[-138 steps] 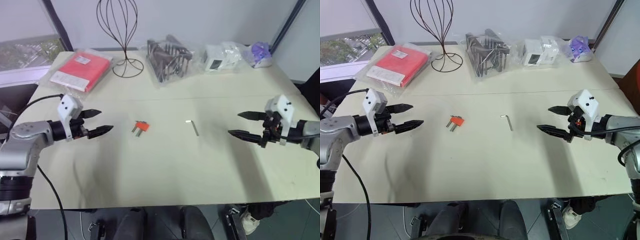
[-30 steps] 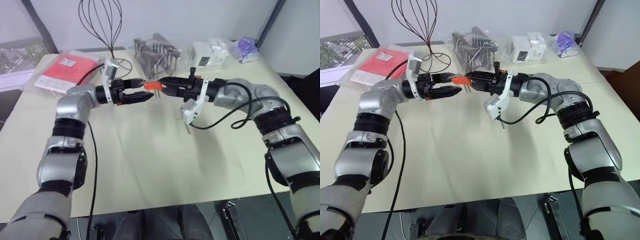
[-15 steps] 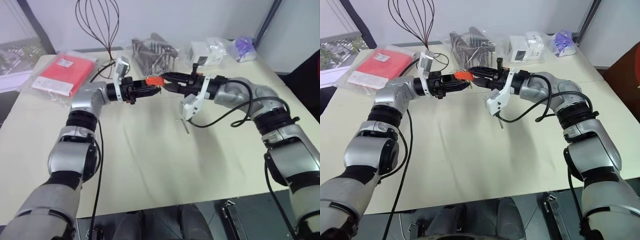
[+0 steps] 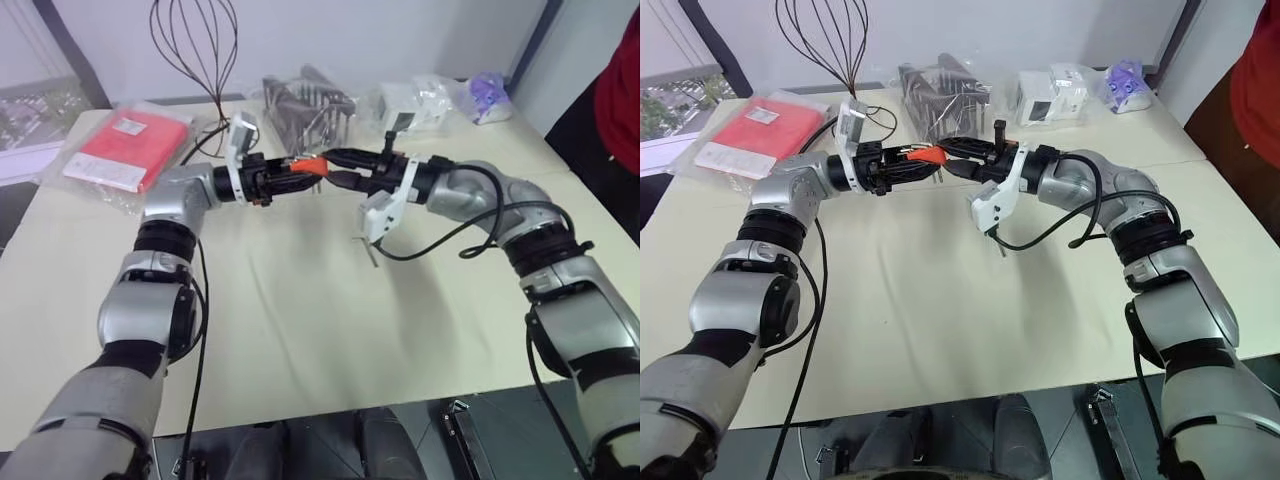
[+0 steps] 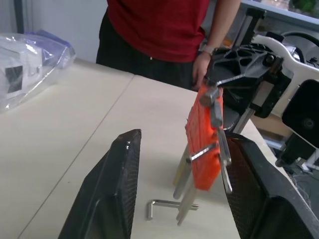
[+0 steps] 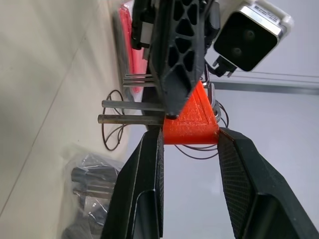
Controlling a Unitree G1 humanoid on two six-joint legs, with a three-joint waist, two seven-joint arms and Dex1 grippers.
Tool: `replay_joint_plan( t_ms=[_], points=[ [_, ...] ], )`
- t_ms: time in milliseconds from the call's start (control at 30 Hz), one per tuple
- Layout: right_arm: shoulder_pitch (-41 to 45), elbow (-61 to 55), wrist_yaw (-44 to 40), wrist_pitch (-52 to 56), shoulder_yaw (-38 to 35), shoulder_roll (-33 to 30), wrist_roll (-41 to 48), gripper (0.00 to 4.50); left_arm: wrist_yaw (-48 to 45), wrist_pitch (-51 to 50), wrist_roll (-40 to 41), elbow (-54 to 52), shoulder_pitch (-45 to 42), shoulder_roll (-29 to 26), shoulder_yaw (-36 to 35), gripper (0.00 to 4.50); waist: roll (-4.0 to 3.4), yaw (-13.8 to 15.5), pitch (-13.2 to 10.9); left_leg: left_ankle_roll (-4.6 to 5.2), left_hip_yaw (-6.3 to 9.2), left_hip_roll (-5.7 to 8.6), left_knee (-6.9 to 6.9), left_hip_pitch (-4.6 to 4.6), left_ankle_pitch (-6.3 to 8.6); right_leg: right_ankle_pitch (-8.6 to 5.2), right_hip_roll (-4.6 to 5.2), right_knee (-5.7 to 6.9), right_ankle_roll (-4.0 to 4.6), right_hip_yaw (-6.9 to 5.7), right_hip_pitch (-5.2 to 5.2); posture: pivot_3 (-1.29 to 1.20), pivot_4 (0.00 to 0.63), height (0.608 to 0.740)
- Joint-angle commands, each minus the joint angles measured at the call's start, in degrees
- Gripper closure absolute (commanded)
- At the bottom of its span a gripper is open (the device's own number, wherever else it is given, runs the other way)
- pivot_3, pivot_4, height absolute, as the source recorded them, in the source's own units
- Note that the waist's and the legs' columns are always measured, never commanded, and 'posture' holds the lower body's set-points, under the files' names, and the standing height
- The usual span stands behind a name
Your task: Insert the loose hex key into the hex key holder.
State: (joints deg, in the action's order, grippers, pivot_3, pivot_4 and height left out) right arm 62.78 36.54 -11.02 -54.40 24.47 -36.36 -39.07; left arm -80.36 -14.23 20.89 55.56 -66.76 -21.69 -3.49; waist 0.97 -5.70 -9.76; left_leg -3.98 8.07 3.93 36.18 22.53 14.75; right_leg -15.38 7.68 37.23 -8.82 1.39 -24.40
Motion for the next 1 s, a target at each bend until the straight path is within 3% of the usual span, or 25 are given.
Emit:
replay_joint_plan(
  t_ms=[33,167,267,333,367,667,900,1000],
  points=[
    [0.24,-2.23,-0.26,0.08,-1.57,0.18,1.54,3.54,0.18,0.53,0.54,-1.49,-1.75,0.3,-1.6,2.41,0.0,0.04,0.0,0.0,0.0,0.0,0.01,0.0,0.0,0.0,0.0,0.0,0.0,0.0,0.0,0.0,0.15,0.74],
    [-0.17,-2.64,-0.64,0.35,-1.67,0.26,1.7,3.54,-0.09,0.27,0.74,-1.62,-1.82,0.73,-1.81,2.41,0.0,0.03,0.0,0.0,0.0,0.0,0.01,0.0,0.0,0.0,0.0,0.0,0.0,0.0,0.01,0.0,0.15,0.74],
    [-0.45,-2.97,-0.86,0.53,-1.8,0.36,1.83,3.54,-0.43,0.08,0.74,-1.77,-1.67,0.94,-1.74,3.28,0.0,-0.01,0.0,0.0,0.0,0.0,0.01,0.0,0.0,0.0,0.0,0.0,0.0,0.0,0.01,0.0,0.15,0.74],
    [-0.71,-3.31,-1.08,0.77,-1.88,0.44,2.04,3.54,-0.52,0.03,0.7,-1.87,-1.52,1.1,-1.8,4.27,0.0,-0.01,0.0,0.0,0.0,0.0,0.01,0.0,0.0,0.0,0.0,0.0,0.0,0.0,0.01,0.0,0.15,0.74],
    [-0.91,-3.49,-1.26,0.97,-1.96,0.46,2.26,3.54,-0.52,0.09,0.61,-1.9,-1.42,1.18,-1.84,4.48,0.0,0.0,0.0,0.0,0.0,0.0,0.01,0.0,0.0,0.0,0.0,0.0,0.0,0.0,0.0,0.0,0.15,0.74],
    [-1.37,-3.74,-2.18,2.19,-2.32,0.77,3.5,3.54,0.9,1.17,-0.18,-1.72,-1.08,1.34,-1.92,4.48,0.0,0.01,0.0,0.0,0.0,0.0,0.02,0.0,0.0,0.0,0.0,0.0,0.0,0.0,0.01,0.0,0.15,0.74],
    [-5.93,-5.18,-10.22,9.49,-4.35,0.43,11.94,0.06,0.34,1.0,-0.87,-5.33,1.48,-0.55,-0.94,4.5,0.0,-0.01,0.0,0.0,0.0,0.0,0.03,0.0,0.0,0.0,0.0,0.01,0.0,0.0,0.02,0.0,0.15,0.74],
    [-9.94,-8.25,-15.63,19.19,-7.03,0.82,17.48,0.06,0.55,1.72,-2.07,-10.23,5.0,-2.01,0.39,4.5,0.0,0.0,0.0,0.0,0.0,0.0,0.03,0.0,0.0,0.0,0.0,0.03,0.0,0.0,0.03,0.0,0.15,0.74]
  ],
)
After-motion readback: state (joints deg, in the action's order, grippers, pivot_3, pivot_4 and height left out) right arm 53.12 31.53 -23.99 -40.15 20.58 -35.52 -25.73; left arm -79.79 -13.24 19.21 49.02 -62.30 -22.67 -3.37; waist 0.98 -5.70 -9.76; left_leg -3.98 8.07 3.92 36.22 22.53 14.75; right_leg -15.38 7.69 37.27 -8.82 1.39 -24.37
